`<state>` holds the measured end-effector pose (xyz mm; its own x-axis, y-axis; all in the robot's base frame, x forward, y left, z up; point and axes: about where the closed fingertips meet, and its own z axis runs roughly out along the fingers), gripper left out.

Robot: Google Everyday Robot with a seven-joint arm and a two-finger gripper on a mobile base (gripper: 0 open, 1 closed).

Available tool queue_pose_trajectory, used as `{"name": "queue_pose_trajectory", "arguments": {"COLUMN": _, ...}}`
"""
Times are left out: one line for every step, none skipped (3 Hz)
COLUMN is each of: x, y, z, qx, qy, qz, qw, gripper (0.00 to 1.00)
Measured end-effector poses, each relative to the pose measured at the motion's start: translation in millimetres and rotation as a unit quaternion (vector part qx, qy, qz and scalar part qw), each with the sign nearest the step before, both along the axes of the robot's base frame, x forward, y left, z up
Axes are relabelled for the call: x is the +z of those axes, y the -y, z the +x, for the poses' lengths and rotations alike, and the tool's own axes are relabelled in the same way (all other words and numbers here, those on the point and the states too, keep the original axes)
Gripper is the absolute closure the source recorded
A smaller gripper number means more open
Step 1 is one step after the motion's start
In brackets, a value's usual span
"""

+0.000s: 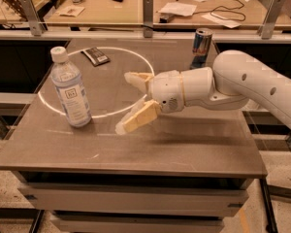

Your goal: Knock blue plastic bottle over

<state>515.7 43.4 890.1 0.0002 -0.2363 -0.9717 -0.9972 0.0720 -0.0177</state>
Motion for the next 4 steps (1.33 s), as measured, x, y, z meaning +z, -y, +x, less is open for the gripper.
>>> {"name": "queue_pose_trajectory", "arguments": {"x": 0.9, "y": -30.3, "z": -12.4, "qx": 0.024, "qy": -0.002, "qz": 0.008, "qw": 0.9997, "gripper": 0.0}}
{"name": "queue_pose_trajectory", "arguments": {"x": -4.2, "y": -65.4, "z": -14.0, "qx": 0.028, "qy": -0.01, "qz": 0.007, "qw": 0.9995, "gripper": 0.0}}
{"name": "queue_pose_trajectory", "arguments": {"x": -2.8, "y": -101.3, "z": -12.6, "qx": 0.04, "qy": -0.016, "qz": 0.018, "qw": 0.9989, "gripper": 0.0}}
{"name": "queue_pose_trajectory", "arguments": {"x": 11.6, "y": -132.9, "z": -15.2, "qx": 0.066, "qy": -0.019, "qz": 0.048, "qw": 0.9965, "gripper": 0.0}}
